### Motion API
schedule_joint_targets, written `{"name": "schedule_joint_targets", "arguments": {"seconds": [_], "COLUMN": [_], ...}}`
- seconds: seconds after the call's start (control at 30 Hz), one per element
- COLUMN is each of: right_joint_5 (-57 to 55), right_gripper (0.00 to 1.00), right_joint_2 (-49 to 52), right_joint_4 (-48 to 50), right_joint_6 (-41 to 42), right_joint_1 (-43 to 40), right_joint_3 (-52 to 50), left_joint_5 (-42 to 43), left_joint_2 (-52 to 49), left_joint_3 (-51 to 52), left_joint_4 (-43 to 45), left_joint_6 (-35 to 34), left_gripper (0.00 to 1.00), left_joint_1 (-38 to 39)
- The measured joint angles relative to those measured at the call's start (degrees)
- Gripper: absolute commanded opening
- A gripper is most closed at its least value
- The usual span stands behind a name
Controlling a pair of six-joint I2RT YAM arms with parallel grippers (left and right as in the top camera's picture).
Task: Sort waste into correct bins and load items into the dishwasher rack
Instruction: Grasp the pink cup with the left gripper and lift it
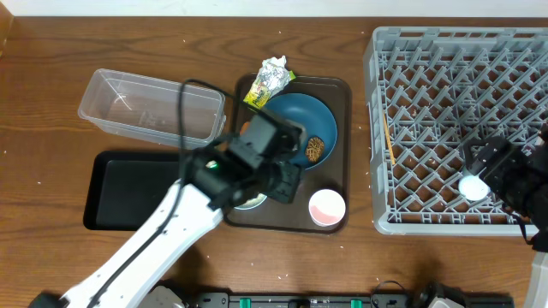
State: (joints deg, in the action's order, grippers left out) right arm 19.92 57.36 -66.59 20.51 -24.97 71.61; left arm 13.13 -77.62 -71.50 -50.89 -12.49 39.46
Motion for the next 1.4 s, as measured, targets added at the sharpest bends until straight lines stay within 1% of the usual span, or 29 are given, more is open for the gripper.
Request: {"name": "schedule_joint_targets", "arguments": {"seconds": [0.27, 0.47, 0.53, 0.57, 0.63, 0.67, 0.83, 0.93, 1.07, 1.2, 1.3, 1.37, 1.4], "right_joint_5": [0.5, 0.7, 0.7, 0.7, 0.7, 0.7, 0.7, 0.7, 0.7, 2.5, 8.6, 15.0, 20.5], "right_gripper": [0.78, 0.81, 0.81, 0.81, 0.81, 0.81, 0.83, 0.85, 0.88, 0.87, 0.86, 0.86, 0.86], "right_joint_2": [0.8, 0.9, 0.9, 0.9, 0.9, 0.9, 0.9, 0.9, 0.9, 0.9, 0.9, 0.9, 0.9], "right_joint_4": [-1.6, -1.7, -1.7, -1.7, -1.7, -1.7, -1.7, -2.2, -4.2, -5.4, -6.2, -6.6, -6.6], "right_joint_6": [-1.0, -1.8, -1.9, -1.9, -1.9, -1.9, -1.9, -2.2, -3.8, -7.5, -13.6, -18.3, -22.4], "right_joint_1": [0.0, 0.0, 0.0, 0.0, 0.0, 0.0, 0.0, 0.0, 0.0, 0.0, 0.2, 0.7, 1.9], "right_joint_3": [0.0, 0.0, 0.0, 0.0, 0.0, 0.0, 0.0, 0.0, 0.0, 0.0, 0.0, 0.0, 0.0], "left_joint_5": [-2.5, -2.8, -3.0, -3.0, -3.0, -3.0, -2.6, -0.9, 2.9, 8.8, 16.6, 23.8, 27.3], "left_joint_2": [-12.2, -18.8, -21.2, -21.8, -23.3, -23.5, -23.5, -22.2, -15.9, -6.6, -0.6, 1.7, 2.2], "left_joint_3": [0.0, 0.0, 0.0, 0.0, 0.0, 0.0, 0.0, 0.0, 0.0, -0.6, -1.1, -1.3, -1.3], "left_joint_4": [2.1, 3.4, 3.5, 3.5, 3.9, 4.1, 4.8, 4.8, 4.8, 4.9, 5.5, 6.6, 7.3], "left_joint_6": [-2.4, -3.4, -4.2, -4.4, -4.8, -4.8, -5.3, -5.3, -5.1, -4.0, -2.7, -1.6, -1.0], "left_gripper": [0.55, 0.54, 0.47, 0.3, 0.13, 0.07, 0.06, 0.06, 0.06, 0.06, 0.06, 0.06, 0.06], "left_joint_1": [4.4, 6.5, 6.6, 6.6, 6.6, 6.6, 6.6, 6.0, 2.5, -5.5, -13.7, -18.7, -20.4]}}
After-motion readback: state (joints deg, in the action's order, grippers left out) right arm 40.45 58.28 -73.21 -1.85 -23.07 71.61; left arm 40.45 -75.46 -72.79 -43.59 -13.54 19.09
